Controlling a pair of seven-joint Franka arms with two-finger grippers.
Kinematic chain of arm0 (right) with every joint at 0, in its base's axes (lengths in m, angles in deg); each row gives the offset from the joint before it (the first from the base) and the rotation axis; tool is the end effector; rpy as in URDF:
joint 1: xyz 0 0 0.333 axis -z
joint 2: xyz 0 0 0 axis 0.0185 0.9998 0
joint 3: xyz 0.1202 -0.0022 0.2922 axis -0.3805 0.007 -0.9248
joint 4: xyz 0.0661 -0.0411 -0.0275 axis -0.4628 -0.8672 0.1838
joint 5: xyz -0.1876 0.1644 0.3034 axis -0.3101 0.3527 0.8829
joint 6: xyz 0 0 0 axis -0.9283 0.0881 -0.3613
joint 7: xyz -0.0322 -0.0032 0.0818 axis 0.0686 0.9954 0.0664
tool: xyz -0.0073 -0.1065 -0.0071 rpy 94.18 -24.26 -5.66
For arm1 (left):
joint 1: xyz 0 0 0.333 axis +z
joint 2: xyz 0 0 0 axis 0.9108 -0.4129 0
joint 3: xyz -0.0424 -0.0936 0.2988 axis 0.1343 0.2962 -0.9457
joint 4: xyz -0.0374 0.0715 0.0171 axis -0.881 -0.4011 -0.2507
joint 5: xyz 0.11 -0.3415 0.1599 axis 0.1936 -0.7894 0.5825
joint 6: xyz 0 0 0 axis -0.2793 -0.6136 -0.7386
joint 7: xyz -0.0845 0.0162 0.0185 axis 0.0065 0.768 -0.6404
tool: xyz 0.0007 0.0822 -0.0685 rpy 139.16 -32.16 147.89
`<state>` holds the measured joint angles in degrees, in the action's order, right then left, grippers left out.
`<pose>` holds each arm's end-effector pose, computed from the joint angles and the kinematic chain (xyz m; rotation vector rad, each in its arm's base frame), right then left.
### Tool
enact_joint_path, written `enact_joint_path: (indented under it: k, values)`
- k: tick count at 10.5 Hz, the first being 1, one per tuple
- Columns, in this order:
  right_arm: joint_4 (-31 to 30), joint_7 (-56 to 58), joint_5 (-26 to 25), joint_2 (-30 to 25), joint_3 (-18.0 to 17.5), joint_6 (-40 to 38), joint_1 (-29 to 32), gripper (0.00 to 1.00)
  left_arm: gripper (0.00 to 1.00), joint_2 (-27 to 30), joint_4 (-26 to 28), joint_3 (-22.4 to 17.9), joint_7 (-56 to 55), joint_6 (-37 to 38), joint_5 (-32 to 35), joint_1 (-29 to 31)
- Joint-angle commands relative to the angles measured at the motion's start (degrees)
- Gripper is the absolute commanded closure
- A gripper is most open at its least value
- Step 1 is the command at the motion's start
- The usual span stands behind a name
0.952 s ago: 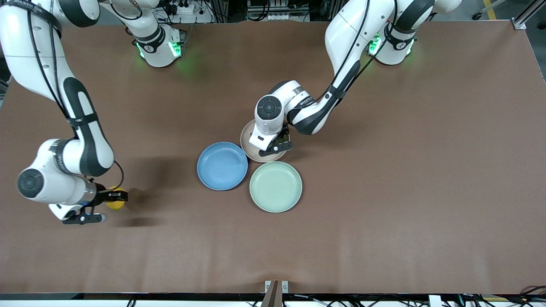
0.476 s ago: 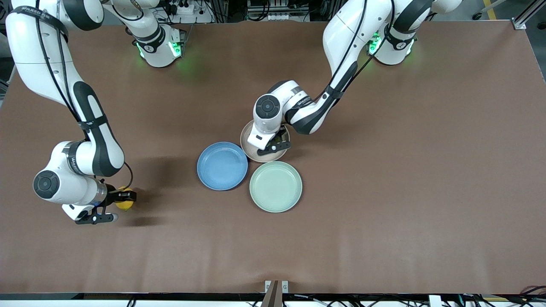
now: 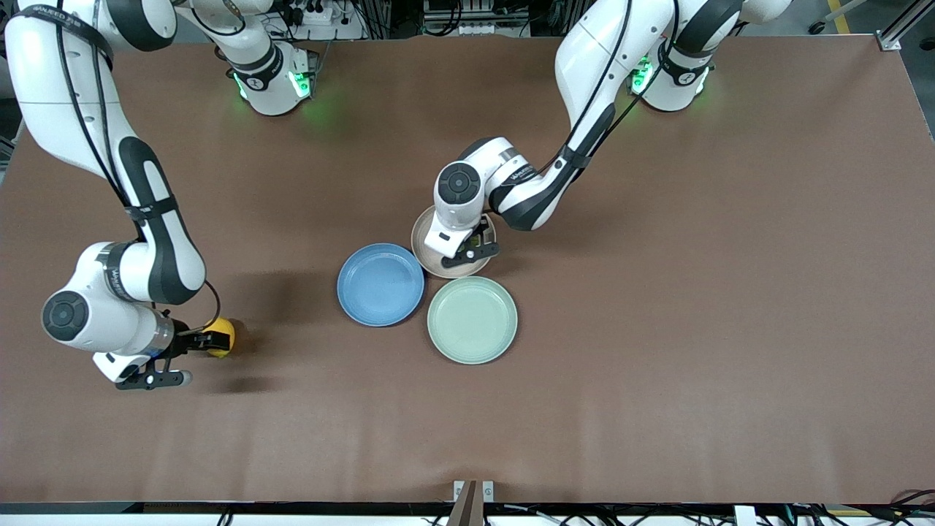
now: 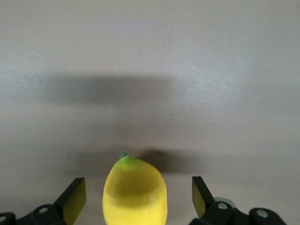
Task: Pick lemon and lettuce from blue and beige plates
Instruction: 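Carry the lemon off the blue plate and set it on the table, then lift the lettuce off the beige plate while the right gripper withdraws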
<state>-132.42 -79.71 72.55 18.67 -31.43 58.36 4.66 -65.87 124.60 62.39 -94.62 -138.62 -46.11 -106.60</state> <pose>0.7071 -0.0447 0.2387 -3.1177 -0.1062 0.0521 0.4504 -0.5531 0.1960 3.0824 0.4438 -0.2293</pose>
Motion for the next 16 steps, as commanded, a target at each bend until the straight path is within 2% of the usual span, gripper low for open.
enact_joint_path:
  k: [1,3,6,11,16]
  values:
    - [6.68,0.27,0.43,-1.75,-0.26,-10.68,0.09,0.00,0.95,3.82,0.61,0.09,-0.94,4.68,1.30,1.61]
    - [11.53,0.27,0.00,-2.37,-0.18,-17.03,0.17,0.00,0.98,5.58,0.61,0.09,-0.76,7.40,1.38,2.84]
    - [12.16,0.53,-0.27,-7.19,-0.09,-17.84,0.26,0.00,0.99,10.32,1.13,0.18,1.96,14.16,1.21,6.00]
    - [12.16,0.35,-0.18,-12.82,0.00,-18.02,0.26,0.00,1.00,16.74,1.75,0.18,12.83,25.77,1.65,18.99]
    - [12.08,0.36,-0.09,-19.32,0.00,-21.18,2.02,0.00,1.00,17.72,2.97,0.62,32.95,27.90,1.03,37.08]
